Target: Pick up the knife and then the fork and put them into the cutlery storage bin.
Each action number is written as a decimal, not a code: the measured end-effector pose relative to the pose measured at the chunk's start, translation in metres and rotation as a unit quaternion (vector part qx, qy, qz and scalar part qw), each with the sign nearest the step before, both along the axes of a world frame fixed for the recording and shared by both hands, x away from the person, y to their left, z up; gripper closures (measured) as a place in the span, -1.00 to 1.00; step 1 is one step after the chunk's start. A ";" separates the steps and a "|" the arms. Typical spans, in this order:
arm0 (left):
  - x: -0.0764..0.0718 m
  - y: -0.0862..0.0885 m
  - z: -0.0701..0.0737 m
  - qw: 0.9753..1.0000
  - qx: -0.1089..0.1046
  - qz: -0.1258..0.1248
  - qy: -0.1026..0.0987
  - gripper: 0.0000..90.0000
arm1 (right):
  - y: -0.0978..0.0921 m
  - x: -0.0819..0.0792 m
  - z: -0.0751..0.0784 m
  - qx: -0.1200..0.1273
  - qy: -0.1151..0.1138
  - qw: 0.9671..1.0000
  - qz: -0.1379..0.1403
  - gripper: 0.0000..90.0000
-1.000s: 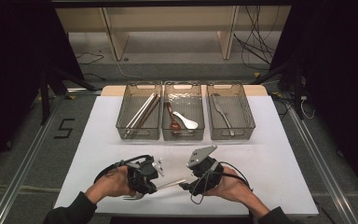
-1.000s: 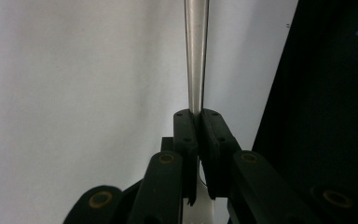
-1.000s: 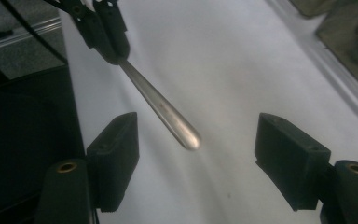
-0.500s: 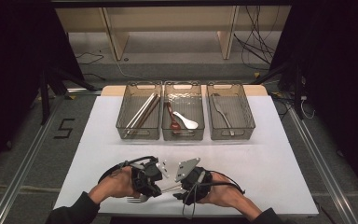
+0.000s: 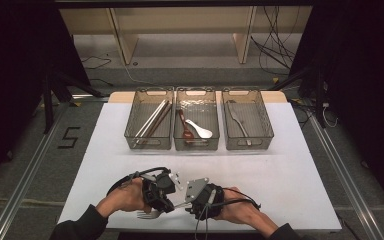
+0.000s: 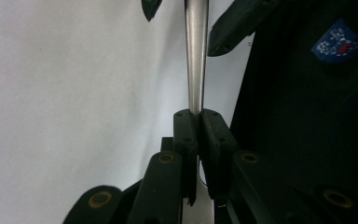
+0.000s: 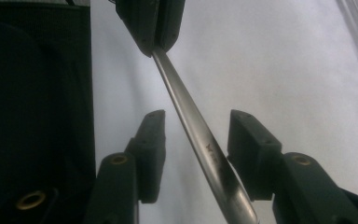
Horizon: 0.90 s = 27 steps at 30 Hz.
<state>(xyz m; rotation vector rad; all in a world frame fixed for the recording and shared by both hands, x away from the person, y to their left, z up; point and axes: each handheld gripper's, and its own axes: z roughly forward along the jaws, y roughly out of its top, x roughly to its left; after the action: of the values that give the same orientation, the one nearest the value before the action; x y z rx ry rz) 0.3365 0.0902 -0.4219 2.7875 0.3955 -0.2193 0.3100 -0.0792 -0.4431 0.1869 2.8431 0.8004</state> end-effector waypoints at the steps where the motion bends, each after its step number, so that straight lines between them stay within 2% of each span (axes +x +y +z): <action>1: 0.000 0.000 0.000 1.000 0.001 0.000 0.001 0.88 | 0.000 -0.001 -0.001 -0.001 -0.002 1.000 0.001 0.36; 2: 0.000 -0.001 -0.001 1.000 -0.001 0.003 0.003 0.88 | 0.001 -0.002 -0.001 -0.002 -0.005 1.000 0.004 0.40; 3: -0.008 -0.004 -0.005 0.998 -0.037 0.059 0.009 0.88 | 0.001 -0.002 -0.001 0.000 -0.014 1.000 0.012 0.45; 5: -0.008 -0.004 -0.006 0.998 -0.035 0.055 0.012 0.88 | 0.001 -0.003 0.000 0.000 -0.015 1.000 0.013 0.54; 8: -0.005 -0.003 -0.004 0.999 -0.024 0.033 0.013 0.88 | 0.000 -0.004 -0.001 -0.005 -0.024 0.999 0.030 0.61; 9: -0.010 -0.006 -0.007 0.996 -0.049 0.070 0.020 0.88 | 0.000 -0.005 -0.002 -0.007 -0.029 0.999 0.034 0.63; 10: -0.012 -0.007 -0.008 0.994 -0.062 0.085 0.026 0.87 | 0.000 -0.004 -0.002 -0.005 -0.038 0.998 0.047 0.67; 12: -0.008 -0.004 -0.007 0.997 -0.045 0.061 0.022 0.87 | 0.000 -0.005 -0.002 -0.008 -0.039 0.997 0.058 0.76; 13: 0.001 0.000 -0.002 1.000 -0.008 0.001 0.013 0.89 | 0.000 -0.006 -0.003 -0.008 -0.040 0.997 0.066 0.84; 14: 0.002 0.001 -0.001 1.000 -0.005 -0.004 0.012 0.89 | 0.000 -0.007 -0.003 -0.016 -0.044 0.997 0.065 0.88; 16: 0.001 0.000 -0.003 1.000 -0.004 -0.007 0.016 0.88 | 0.000 -0.010 -0.004 -0.021 -0.047 0.995 0.089 0.94; 18: 0.000 0.000 -0.004 1.000 -0.003 -0.008 0.018 0.87 | 0.001 -0.012 -0.004 -0.030 -0.043 0.994 0.099 0.95; 23: 0.002 0.001 -0.002 1.000 -0.010 0.000 0.015 0.83 | 0.000 -0.011 -0.002 -0.028 -0.044 0.994 0.095 0.95; 27: 0.003 0.005 0.001 0.999 -0.027 0.017 0.008 0.60 | -0.002 -0.010 -0.001 -0.032 -0.043 0.995 0.088 0.95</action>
<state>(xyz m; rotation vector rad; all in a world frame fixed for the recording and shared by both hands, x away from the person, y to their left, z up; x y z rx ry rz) 0.3393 0.0952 -0.4208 2.7261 0.4339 -0.2420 0.3004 -0.0810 -0.4437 -0.1067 2.8261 0.7295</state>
